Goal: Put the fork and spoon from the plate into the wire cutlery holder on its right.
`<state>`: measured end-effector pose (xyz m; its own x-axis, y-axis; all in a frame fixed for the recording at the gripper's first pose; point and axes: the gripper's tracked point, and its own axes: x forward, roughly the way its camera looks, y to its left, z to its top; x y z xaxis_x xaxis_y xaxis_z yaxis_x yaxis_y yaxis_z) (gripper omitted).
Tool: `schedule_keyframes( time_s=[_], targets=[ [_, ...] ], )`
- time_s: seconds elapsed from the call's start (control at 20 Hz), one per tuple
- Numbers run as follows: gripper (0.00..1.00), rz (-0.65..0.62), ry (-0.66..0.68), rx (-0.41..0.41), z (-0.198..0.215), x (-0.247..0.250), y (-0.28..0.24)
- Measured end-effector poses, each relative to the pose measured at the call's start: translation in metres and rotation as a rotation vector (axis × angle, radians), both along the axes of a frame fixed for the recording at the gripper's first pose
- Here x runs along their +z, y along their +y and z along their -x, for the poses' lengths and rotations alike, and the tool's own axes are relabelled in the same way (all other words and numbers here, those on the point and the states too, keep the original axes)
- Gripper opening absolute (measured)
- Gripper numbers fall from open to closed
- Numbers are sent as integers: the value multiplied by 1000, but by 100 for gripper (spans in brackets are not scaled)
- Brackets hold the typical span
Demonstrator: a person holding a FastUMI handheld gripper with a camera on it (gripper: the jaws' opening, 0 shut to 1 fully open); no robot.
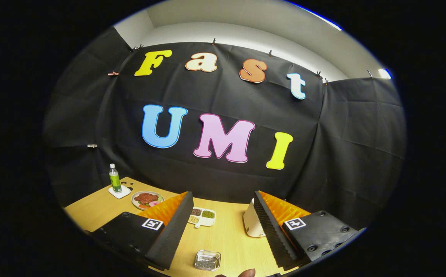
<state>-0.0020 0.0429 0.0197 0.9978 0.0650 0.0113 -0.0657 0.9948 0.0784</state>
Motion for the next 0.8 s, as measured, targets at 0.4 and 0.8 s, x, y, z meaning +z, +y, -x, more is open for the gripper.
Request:
schedule_keyframes(
  time_s=[0.4, 0.8],
  targets=[
    [98, -69, 309, 285, 17, -54, 128],
    [98, -62, 719, 438, 35, -167, 233]
  ],
)
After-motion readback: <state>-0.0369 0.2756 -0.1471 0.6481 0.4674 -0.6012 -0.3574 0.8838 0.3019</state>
